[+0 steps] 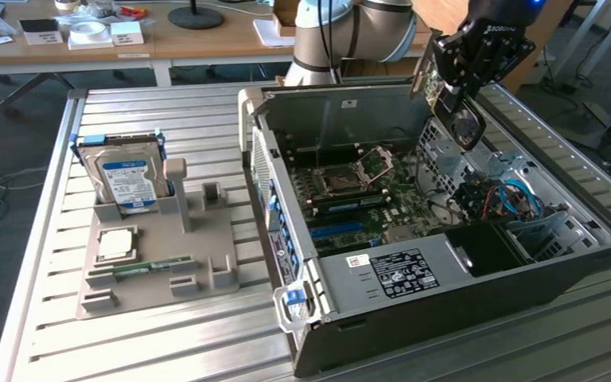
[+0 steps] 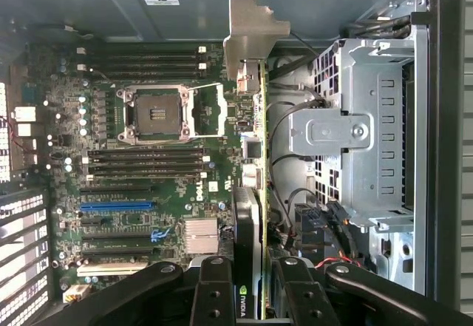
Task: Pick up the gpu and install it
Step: 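Insert the gpu into the slot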
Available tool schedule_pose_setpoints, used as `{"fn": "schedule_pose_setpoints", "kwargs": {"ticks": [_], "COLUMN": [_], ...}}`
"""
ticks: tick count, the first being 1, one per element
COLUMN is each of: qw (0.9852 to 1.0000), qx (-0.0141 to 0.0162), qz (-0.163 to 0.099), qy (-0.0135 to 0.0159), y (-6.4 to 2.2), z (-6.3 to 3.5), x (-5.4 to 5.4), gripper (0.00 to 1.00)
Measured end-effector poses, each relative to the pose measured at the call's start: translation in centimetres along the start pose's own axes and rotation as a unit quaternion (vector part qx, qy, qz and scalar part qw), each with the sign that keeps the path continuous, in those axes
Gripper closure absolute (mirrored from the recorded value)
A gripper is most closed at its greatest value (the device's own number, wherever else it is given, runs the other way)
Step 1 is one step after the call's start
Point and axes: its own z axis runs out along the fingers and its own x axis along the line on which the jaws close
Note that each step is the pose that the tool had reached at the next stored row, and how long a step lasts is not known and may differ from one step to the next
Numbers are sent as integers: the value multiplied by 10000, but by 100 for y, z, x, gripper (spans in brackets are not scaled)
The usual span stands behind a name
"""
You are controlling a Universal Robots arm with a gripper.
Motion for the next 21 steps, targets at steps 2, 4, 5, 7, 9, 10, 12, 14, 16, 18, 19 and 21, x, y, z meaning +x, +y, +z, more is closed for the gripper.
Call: {"fn": "schedule_pose_setpoints", "kwargs": {"ticks": [2,4,5,7,9,10,12,14,16,18,19,21], "qw": [10000,10000,10000,10000,10000,9999,9995,9989,9979,9967,9960,9945], "qx": [0,0,0,0,-4,-6,-11,-18,-24,-28,-29,-31], "qz": [0,0,0,-9,-87,-147,-303,-478,-648,-810,-888,-1049], "qy": [0,0,0,0,3,6,12,19,26,33,36,42], "y": [0,0,0,0,0,0,0,0,0,0,0,0], "z": [0,0,0,0,0,1,0,1,1,1,1,1], "x": [0,0,0,3,6,6,7,7,7,7,7,7], "gripper": [73,73,73,73,73,73,73,73,73,73,73,73]}}
